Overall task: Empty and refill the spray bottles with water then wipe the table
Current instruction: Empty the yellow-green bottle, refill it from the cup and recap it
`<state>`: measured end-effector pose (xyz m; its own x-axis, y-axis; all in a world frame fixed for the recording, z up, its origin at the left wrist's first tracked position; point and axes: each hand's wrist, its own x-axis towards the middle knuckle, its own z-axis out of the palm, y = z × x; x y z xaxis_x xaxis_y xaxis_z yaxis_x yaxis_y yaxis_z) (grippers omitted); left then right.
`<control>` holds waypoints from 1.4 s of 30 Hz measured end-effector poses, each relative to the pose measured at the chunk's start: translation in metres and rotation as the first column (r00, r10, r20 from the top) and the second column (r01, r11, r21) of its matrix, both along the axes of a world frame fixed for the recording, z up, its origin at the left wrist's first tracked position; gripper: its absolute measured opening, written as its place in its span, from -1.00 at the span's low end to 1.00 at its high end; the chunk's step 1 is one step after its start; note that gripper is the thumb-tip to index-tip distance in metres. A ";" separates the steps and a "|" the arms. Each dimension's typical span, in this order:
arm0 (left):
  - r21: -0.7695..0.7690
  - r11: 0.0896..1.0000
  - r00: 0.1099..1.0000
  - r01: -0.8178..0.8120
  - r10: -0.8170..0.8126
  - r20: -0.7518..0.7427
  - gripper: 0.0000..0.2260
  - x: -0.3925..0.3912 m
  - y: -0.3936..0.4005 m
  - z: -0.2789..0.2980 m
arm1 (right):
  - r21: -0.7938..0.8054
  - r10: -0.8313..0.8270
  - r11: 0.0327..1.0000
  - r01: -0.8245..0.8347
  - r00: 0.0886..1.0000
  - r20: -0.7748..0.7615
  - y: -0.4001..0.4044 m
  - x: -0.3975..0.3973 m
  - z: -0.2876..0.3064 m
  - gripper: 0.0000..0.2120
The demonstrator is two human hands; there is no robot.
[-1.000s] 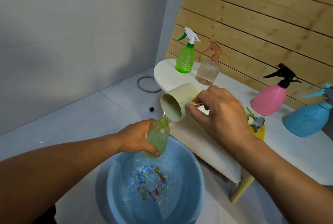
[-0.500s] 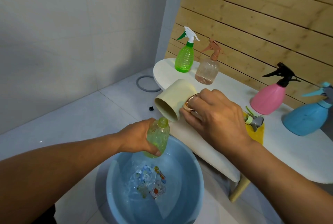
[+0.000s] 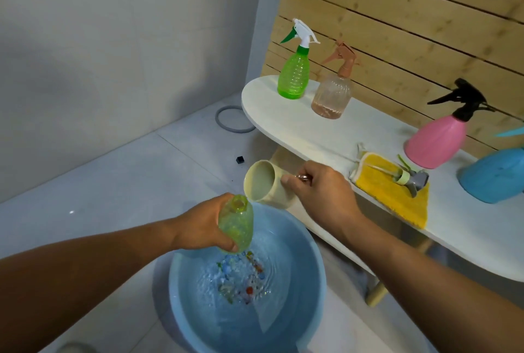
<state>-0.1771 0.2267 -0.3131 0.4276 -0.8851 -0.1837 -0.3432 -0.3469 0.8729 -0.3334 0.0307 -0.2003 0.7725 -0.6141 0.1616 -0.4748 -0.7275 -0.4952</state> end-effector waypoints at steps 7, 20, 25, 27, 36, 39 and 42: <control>0.063 0.995 0.996 -0.081 0.083 -0.037 -0.26 -0.007 0.013 -0.060 | 0.213 -0.017 0.971 0.108 0.921 -0.388 -0.011 0.015 -0.110 -0.72; 0.094 0.975 0.978 -0.202 0.205 -0.025 -0.22 -0.003 0.014 -0.113 | -0.054 0.143 0.962 -0.269 0.660 -0.738 -0.015 0.020 -0.240 -0.75; 0.114 0.977 0.983 -0.181 0.184 -0.019 -0.23 0.003 0.019 -0.116 | 0.042 0.184 0.975 -0.220 0.683 -0.707 -0.005 0.026 -0.257 -0.77; 0.118 0.975 0.982 -0.189 0.191 -0.003 -0.24 0.005 0.022 -0.114 | 0.111 0.182 0.983 -0.144 0.731 -0.658 0.001 0.029 -0.258 -0.76; 0.087 0.964 0.966 -0.252 0.245 0.084 -0.25 -0.001 0.027 -0.091 | 0.601 -0.156 0.743 0.296 0.949 -0.275 -0.001 0.023 -0.218 -0.70; 0.034 0.961 0.960 -0.274 0.271 0.071 -0.30 -0.009 0.027 -0.081 | 0.727 -0.261 0.614 0.308 0.948 -0.181 0.000 0.016 -0.197 -0.70; -0.018 0.950 0.949 -0.313 0.313 0.041 -0.33 -0.019 0.028 -0.068 | 0.779 -0.346 0.563 0.276 0.935 -0.081 -0.001 0.007 -0.162 -0.69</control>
